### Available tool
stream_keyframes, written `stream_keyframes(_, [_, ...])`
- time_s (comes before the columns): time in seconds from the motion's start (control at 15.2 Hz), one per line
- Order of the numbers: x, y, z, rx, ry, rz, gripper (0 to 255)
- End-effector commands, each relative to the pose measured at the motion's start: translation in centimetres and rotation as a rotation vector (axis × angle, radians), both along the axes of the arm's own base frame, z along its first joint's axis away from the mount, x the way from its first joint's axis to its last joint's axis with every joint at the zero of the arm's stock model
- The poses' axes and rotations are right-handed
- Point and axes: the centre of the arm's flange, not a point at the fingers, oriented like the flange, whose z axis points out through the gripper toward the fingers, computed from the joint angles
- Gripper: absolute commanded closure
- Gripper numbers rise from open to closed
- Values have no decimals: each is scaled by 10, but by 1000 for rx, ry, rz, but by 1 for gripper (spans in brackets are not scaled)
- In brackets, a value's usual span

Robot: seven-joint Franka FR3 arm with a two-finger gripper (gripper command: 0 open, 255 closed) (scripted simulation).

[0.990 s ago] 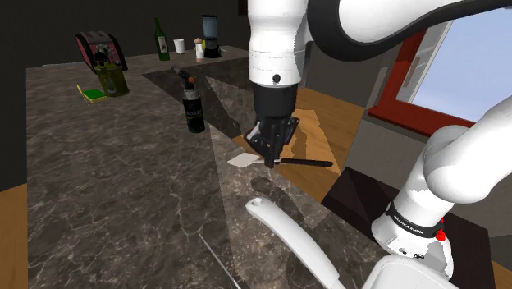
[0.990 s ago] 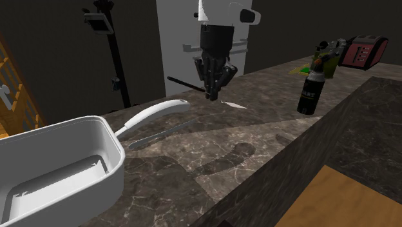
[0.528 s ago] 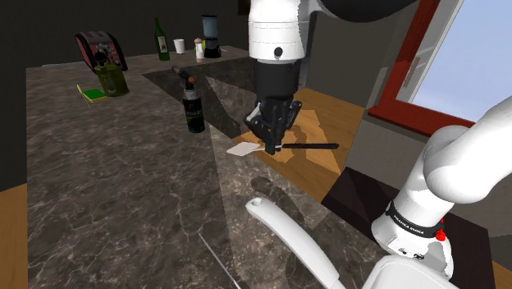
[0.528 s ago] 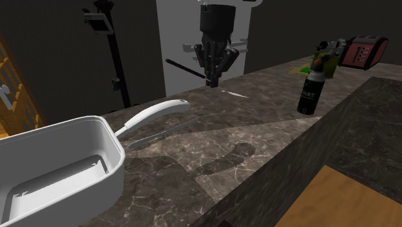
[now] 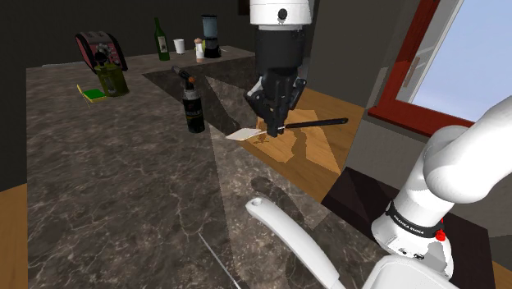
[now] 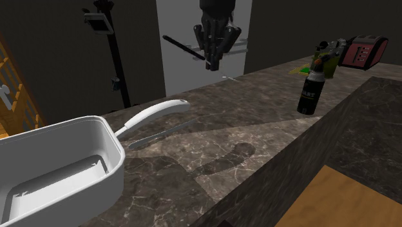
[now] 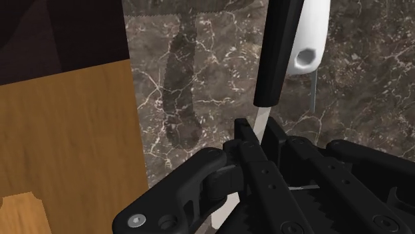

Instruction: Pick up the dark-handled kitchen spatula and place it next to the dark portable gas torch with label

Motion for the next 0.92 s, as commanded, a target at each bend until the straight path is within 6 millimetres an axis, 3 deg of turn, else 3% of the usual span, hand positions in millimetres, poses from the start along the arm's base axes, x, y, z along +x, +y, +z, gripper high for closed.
stream_keyframes(0.0, [0, 0, 11, 0, 0, 0, 255])
stream_keyframes(0.66, [0, 0, 60, 0, 0, 0, 255])
stream_keyframes(0.86, [37, -14, 60, 0, 0, 0, 255])
